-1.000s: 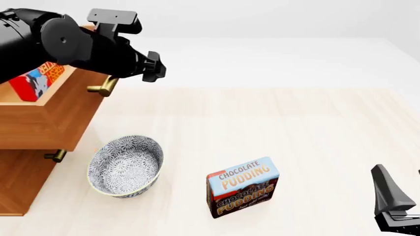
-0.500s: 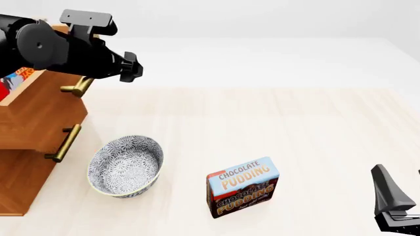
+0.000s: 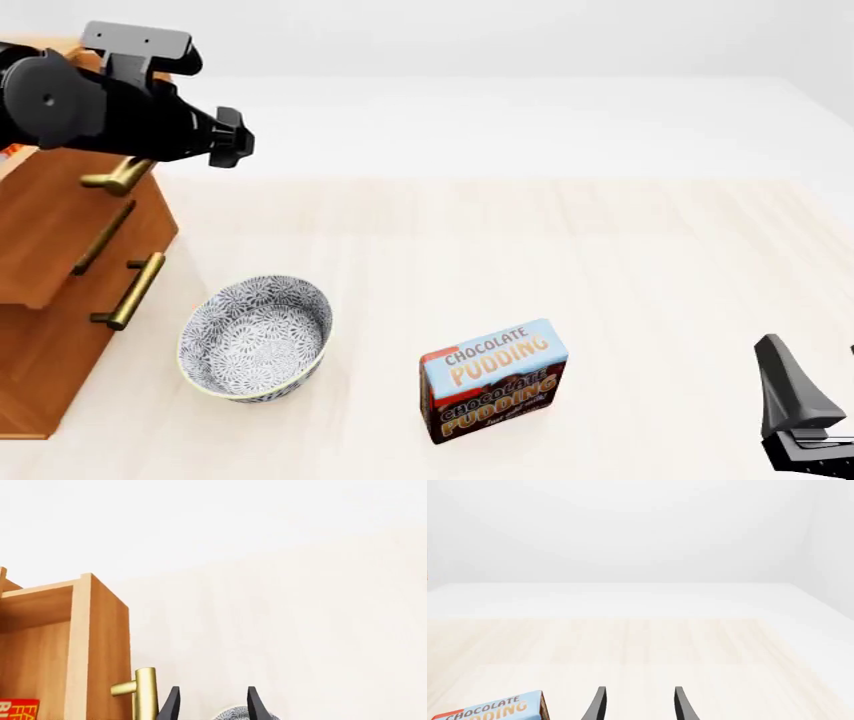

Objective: Put the butter at the back in the top drawer of the cabinet and close it.

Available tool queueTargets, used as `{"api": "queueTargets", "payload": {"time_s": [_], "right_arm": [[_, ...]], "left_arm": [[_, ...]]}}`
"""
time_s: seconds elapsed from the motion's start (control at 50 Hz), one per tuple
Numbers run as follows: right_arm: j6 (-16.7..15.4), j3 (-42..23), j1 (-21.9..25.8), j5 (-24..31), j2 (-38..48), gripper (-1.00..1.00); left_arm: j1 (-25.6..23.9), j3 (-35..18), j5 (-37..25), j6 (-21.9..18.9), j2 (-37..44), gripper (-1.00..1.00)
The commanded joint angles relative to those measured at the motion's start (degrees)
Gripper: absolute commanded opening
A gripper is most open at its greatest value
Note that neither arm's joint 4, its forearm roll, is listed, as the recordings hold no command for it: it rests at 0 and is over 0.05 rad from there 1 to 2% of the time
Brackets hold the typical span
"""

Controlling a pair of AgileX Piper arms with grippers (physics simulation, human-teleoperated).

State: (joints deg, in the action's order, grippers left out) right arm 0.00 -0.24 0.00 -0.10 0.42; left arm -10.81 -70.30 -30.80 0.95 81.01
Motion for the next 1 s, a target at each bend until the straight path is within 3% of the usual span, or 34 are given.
{"api": "queueTargets", "payload": {"time_s": [0.02, 1.0], "right_arm": [[0.0, 0.0, 0.0, 0.0, 0.0, 1.00], [0.0, 0.0, 0.0, 0.0, 0.0, 1.00]], "left_arm": [[1.9, 4.4, -0.6, 0.2, 3.2, 1.00], [9.2, 4.9, 0.2, 0.3, 2.6, 1.00]]}}
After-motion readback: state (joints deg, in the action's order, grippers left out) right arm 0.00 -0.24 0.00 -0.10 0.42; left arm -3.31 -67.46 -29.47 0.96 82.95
